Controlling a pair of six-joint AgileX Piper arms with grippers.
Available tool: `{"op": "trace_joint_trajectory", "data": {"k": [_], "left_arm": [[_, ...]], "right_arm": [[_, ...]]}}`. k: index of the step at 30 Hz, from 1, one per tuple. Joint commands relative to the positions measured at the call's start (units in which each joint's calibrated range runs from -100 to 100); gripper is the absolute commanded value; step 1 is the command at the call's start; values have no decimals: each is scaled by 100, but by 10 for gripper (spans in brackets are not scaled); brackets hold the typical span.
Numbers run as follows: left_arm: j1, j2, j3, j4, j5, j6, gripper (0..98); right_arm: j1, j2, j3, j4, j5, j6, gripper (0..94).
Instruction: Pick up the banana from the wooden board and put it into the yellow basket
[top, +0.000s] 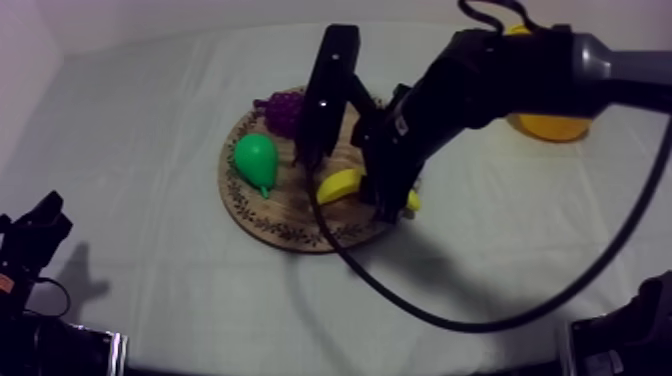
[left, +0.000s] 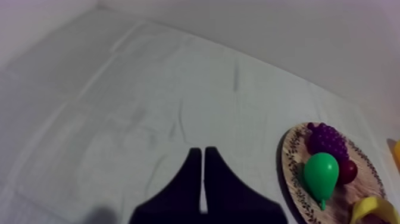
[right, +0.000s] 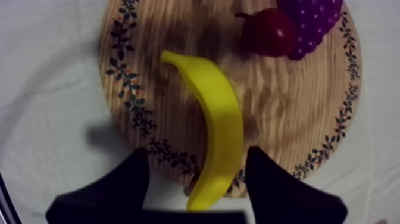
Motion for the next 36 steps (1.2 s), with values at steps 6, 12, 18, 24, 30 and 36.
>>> {"op": "trace_joint_trajectory", "data": {"k": [6, 12, 18, 24, 30, 36], "left_arm": [[-3, -3, 3, -1, 2, -1, 1], [-3, -3, 3, -1, 2, -1, 1], [-3, -3, 3, -1, 2, -1, 1], [-3, -3, 3, -1, 2, -1, 1], [-3, -3, 3, -1, 2, -1, 1], [-3, -3, 3, -1, 2, -1, 1]], "right_arm": [[75, 545, -216, 36, -3, -12, 463], [190, 854, -376, -9, -35, 87, 463], [276, 1106, -475, -72, -108, 201, 460], [318, 1324, -492, -131, -214, 301, 443], [355, 1470, -529, -269, -269, 549, 313], [366, 1533, -601, -308, -259, 598, 212]]}}
